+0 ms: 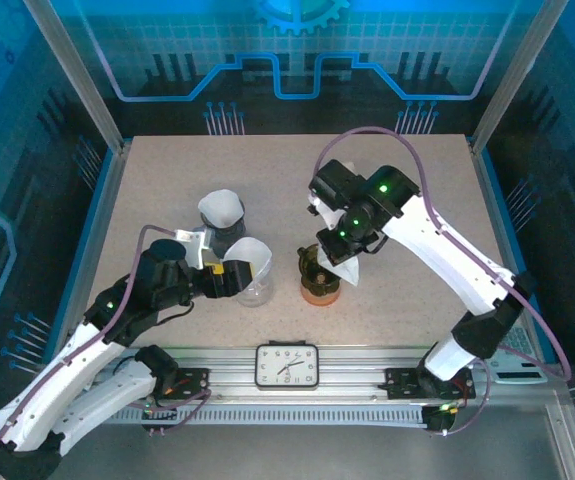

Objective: Place the coffee filter in the dripper

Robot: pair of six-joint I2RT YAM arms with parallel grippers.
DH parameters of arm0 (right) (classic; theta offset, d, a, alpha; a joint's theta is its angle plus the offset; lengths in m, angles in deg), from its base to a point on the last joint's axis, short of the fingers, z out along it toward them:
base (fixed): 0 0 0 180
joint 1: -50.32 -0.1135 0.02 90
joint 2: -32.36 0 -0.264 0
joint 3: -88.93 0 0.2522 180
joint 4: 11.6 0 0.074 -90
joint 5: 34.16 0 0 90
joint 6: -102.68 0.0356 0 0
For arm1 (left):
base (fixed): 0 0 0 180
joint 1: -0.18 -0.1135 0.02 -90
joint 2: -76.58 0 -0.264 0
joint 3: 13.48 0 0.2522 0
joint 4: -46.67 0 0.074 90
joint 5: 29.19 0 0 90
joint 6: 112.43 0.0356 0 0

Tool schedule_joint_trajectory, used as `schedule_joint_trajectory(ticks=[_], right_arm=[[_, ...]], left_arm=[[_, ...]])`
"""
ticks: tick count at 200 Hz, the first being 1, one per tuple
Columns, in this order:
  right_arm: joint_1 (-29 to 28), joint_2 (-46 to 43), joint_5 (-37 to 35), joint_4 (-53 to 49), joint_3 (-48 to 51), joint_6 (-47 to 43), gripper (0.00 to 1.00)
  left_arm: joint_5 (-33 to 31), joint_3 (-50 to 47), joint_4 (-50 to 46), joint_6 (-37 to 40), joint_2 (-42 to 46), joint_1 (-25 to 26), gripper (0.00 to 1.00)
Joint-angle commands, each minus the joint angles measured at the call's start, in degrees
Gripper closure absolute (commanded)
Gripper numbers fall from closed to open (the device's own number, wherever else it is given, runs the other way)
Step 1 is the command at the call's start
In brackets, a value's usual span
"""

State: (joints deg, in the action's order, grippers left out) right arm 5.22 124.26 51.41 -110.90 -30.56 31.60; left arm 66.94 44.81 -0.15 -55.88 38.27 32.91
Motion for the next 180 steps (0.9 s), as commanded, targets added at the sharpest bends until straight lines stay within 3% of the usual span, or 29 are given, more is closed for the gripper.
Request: schedule_joint_trajectory(ticks=[1,110,180], right_arm=[[-1.19,2.01,-0.54,-3.74,-2.76,-1.55,0.97],[-2.36,8.09,-0.28,-1.23,-2.86,-3.36,0.91],[-2.60,7.81,1.26,3.91,2.63,-3.20,0.90]], left_arm=[[2.25,0.40,1.48,1.55,0.25,-0.34,0.01],[4.57,-0.24,2.80,0.80,-0.37,-0.36,0.01],[5.81,0.03,3.21,0.27,-1.23,-0.36,0.01]])
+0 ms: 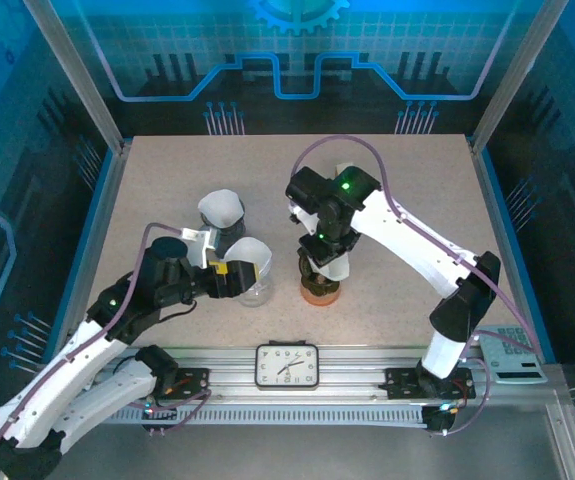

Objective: Place the coffee filter in the dripper

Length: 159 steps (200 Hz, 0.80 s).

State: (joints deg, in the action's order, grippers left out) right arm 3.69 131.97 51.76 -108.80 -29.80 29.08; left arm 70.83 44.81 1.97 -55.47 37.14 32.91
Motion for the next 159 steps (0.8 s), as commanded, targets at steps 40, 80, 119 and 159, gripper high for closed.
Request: schedule_joint_trajectory(ticks=[40,80,119,159], right_arm=[[-1.14,-0.47,1.22,4.54,5.16,-0.56,0.90],[-1.11,-1.08,1.64,6.65,7.42,-0.32,0.86],[-1.14,-2.74,1.36,8.71,9.43,-0.28,0.81],[-1.10,-5.67,0.99,10.72,11.04,0.26,0.63]], left_arm=[[3.19,0.28,1.93,-0.89,-0.79,-0.34,0.01],[4.00,1.82,1.45,-0.91,-1.78,-0.38,0.01],[4.04,3.88,0.79,-0.64,-2.27,-0.33,0.01],[4.16,6.05,-0.54,0.07,-3.43,-0.39,0.01]])
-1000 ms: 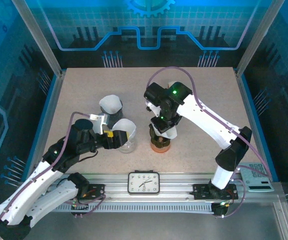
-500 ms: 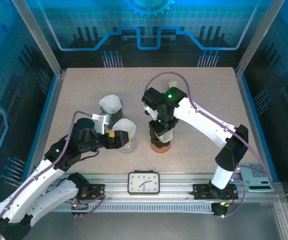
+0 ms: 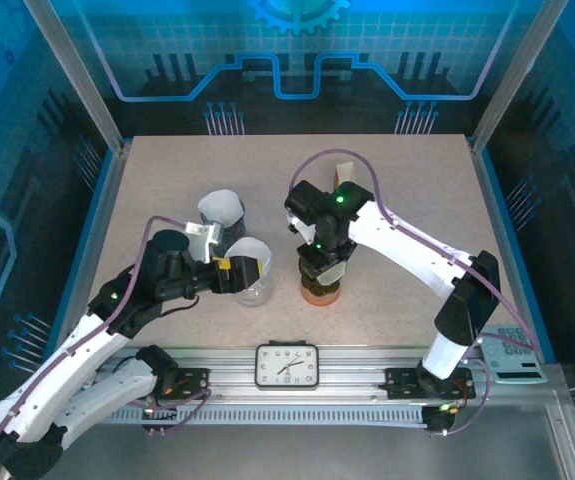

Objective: Place the coffee filter in the dripper

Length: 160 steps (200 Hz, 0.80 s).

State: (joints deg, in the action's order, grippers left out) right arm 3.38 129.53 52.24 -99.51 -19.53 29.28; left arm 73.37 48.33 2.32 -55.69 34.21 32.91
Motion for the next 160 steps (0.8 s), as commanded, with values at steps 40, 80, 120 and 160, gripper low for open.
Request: schedule_joint_trajectory(ticks=[40,80,120,160], right_arm=[[-0.80,-6.66,0.78,4.16,2.36,0.70,0.50],[-0.81,-10.49,0.43,6.85,4.30,1.63,0.44],[-0.57,-15.84,-2.07,10.17,8.17,2.23,0.40],[2.40,-21.09,-4.36,14.28,12.98,1.14,0.41]], left_arm=[[0.20,3.16,-2.39,0.32,-0.70,-0.32,0.01],[1.66,7.21,-2.72,1.04,-2.89,-0.34,0.05],[-0.07,11.89,-2.94,1.91,-8.60,4.30,0.13],[-4.14,14.89,-1.86,1.37,-15.16,11.23,0.20]])
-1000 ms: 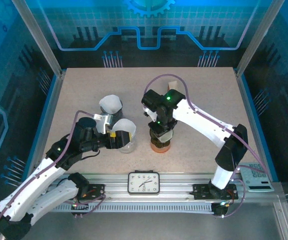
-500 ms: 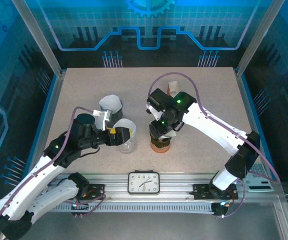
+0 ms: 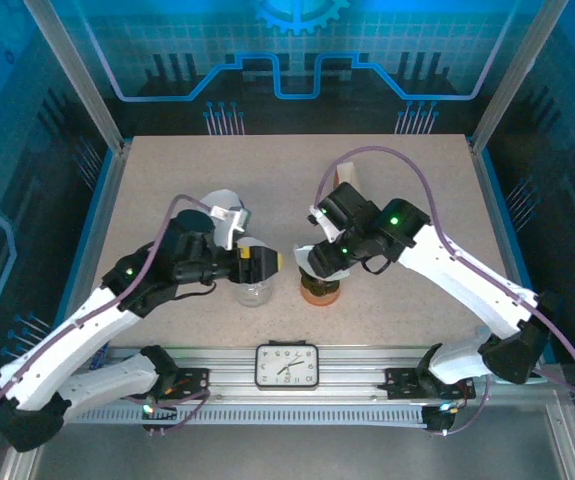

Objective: Place the coffee filter in the dripper

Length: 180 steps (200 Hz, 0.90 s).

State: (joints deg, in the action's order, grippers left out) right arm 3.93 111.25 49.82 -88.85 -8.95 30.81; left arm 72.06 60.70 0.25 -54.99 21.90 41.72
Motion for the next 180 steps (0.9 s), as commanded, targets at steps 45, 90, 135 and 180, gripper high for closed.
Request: schedule_joint_trajectory(ticks=[45,90,135,180], right_arm=[[6.61,-2.10,4.53,9.22,5.19,-3.32,0.43],[7.19,1.93,3.78,8.65,1.79,-7.52,0.46],[7.46,3.20,5.22,8.52,2.18,-8.67,0.54],[7.46,1.92,4.73,8.77,2.08,-8.64,0.49]], left_arm=[[-3.78,3.33,1.81,-1.95,-6.22,3.81,0.20],[-4.21,3.79,1.38,-3.09,-7.02,3.86,0.20],[-3.71,4.99,-0.03,-2.60,-7.73,3.85,0.18],[-3.34,6.02,-1.60,-1.99,-8.27,3.82,0.17]])
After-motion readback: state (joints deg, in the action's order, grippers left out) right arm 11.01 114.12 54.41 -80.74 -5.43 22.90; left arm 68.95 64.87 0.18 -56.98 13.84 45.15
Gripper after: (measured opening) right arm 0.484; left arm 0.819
